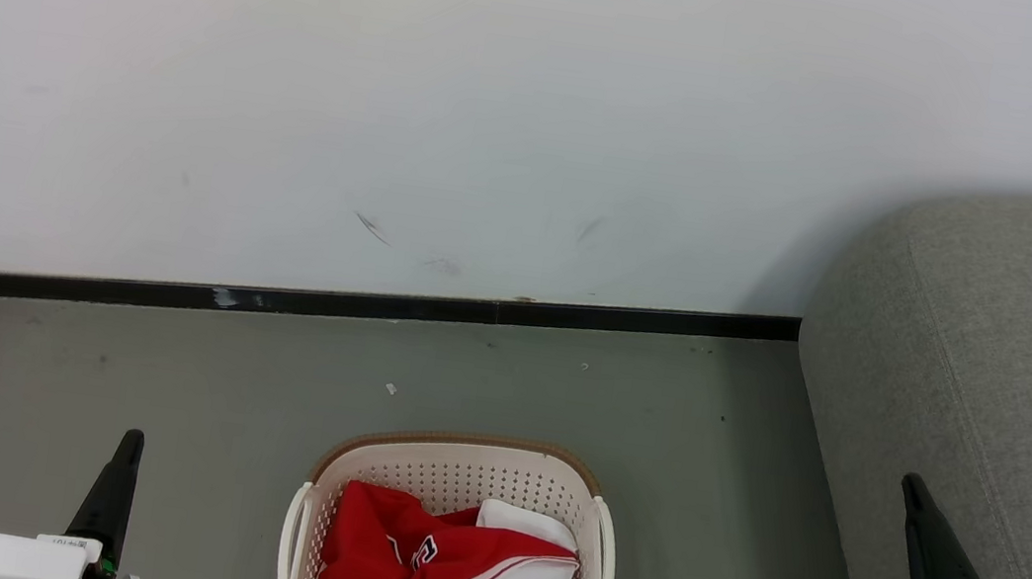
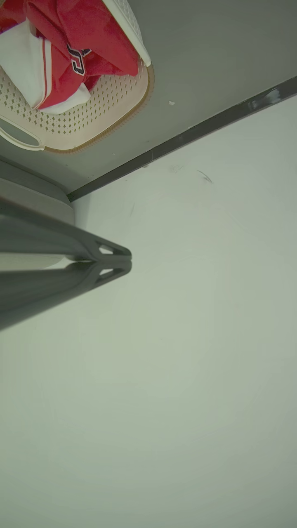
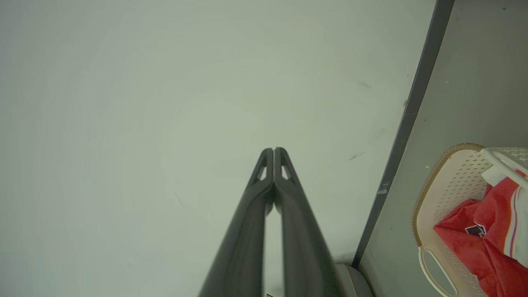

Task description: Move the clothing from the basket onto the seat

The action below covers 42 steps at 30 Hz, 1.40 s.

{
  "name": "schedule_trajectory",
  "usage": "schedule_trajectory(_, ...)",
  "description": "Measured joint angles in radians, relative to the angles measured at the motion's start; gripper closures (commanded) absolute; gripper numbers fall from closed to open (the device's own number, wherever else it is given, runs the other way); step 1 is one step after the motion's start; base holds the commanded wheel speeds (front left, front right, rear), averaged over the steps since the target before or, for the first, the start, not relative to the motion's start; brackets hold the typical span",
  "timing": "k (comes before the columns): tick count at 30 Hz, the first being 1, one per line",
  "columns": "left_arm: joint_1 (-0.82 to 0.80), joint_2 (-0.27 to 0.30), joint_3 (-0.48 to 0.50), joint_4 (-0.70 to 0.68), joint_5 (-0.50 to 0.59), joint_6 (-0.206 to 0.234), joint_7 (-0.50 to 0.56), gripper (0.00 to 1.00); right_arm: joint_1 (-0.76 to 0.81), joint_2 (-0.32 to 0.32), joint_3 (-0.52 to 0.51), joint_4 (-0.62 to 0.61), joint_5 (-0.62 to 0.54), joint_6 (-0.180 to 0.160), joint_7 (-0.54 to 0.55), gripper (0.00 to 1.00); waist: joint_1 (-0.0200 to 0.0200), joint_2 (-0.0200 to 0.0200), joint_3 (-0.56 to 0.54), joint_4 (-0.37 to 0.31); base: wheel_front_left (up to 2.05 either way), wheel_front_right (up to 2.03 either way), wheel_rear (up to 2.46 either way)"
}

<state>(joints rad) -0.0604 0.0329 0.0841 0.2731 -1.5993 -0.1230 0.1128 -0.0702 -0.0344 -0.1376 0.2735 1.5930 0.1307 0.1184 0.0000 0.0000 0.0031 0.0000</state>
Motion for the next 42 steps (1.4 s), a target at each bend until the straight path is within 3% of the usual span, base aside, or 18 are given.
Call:
schedule_trajectory(17,0.0,0.0,0.0,0.0,0.0,0.0,0.0,1.0,0.0,0.0,0.0,0.0,0.0,0.0,0.0,1.0,0.0,0.0,0.0,0.0,0.0,0.0,0.0)
schedule_trajectory(18,0.0,0.0,0.0,0.0,0.0,0.0,0.0,0.0,0.0,0.0,0.0,0.0,0.0,0.0,0.0,0.0,0.0,0.0,0.0,0.0,0.0,0.0,0.0)
schedule_trajectory(19,0.003,-0.003,0.0,0.007,0.0,0.0,0.0,1.0,0.004,0.002,0.0,0.006,-0.001,0.0,0.0,1.0,0.0,0.0,0.0,0.0,0.0,0.0,0.0)
schedule_trajectory(21,0.02,-0.013,-0.003,0.028,0.0,0.002,0.0,1.0,0.023,0.012,0.001,0.028,-0.002,0.0,0.0,1.0,0.0,0.0,0.0,0.0,0.0,0.0,0.0)
schedule_trajectory(22,0.031,-0.02,-0.004,0.039,0.0,0.002,0.0,0.0,0.035,0.018,0.001,0.039,-0.002,0.0,0.0,0.0,0.0001,0.0,0.0,0.0,0.0,0.0,0.0)
schedule_trajectory(33,0.053,-0.031,-0.029,0.045,0.01,0.003,-0.028,0.0,0.064,0.027,0.009,0.032,-0.015,0.0,-0.024,0.0,0.0,0.0,0.002,-0.001,0.0,0.0,0.0)
schedule_trajectory(42,0.053,-0.026,-0.053,0.036,0.061,0.003,-0.063,0.0,0.065,-0.001,0.029,0.011,-0.104,0.0,-0.062,0.0,0.0009,0.0,0.001,-0.001,0.0,0.0,0.0)
